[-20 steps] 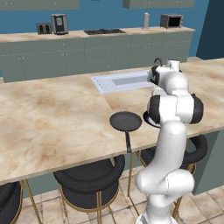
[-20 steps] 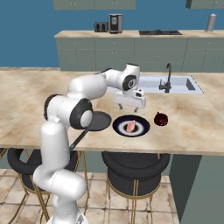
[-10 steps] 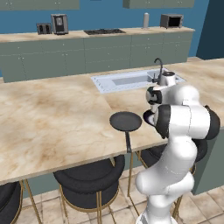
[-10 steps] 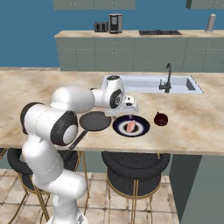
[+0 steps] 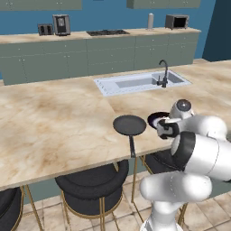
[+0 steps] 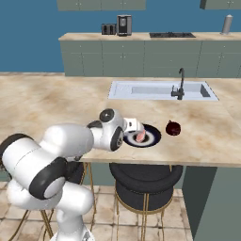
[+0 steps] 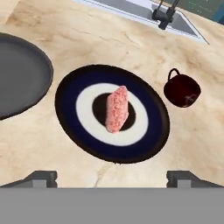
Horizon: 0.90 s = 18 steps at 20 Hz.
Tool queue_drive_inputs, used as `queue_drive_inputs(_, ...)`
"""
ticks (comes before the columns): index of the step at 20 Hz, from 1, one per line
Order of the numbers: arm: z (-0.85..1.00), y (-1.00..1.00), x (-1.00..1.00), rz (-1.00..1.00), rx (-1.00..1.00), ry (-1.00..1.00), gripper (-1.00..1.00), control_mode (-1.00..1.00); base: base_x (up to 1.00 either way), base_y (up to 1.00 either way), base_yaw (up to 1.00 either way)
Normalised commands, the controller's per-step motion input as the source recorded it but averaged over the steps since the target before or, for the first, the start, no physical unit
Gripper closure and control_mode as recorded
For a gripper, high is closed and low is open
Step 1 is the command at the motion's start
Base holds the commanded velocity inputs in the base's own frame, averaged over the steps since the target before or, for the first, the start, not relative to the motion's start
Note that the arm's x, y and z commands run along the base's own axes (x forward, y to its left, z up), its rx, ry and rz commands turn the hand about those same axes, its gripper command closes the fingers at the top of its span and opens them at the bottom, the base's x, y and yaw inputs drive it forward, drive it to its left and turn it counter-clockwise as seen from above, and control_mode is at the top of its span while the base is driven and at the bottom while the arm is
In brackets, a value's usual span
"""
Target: Pick up the pan with the steak in it and place it on the dining table. Then place the steak on the plate.
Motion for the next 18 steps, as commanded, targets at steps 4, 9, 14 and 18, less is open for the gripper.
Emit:
queue_drive_inputs(4, 0.63, 0.0, -0.52, 0.06, 0.06, -0.35, -1.0, -1.0, 0.0, 0.0, 0.0)
queue_drive_inputs(9, 0.91, 0.14, -0.4, 0.12, 0.02, -0.2, -1.0, -1.0, 0.0, 0.0, 0.0)
queue_drive_inputs(14, 1.0, 0.2, -0.37, 0.15, 0.0, -0.08, -1.0, -1.0, 0.0, 0.0, 0.0)
queue_drive_inputs(18, 0.77, 0.05, -0.41, 0.12, 0.01, 0.01, -1.0, -1.0, 0.0, 0.0, 0.0)
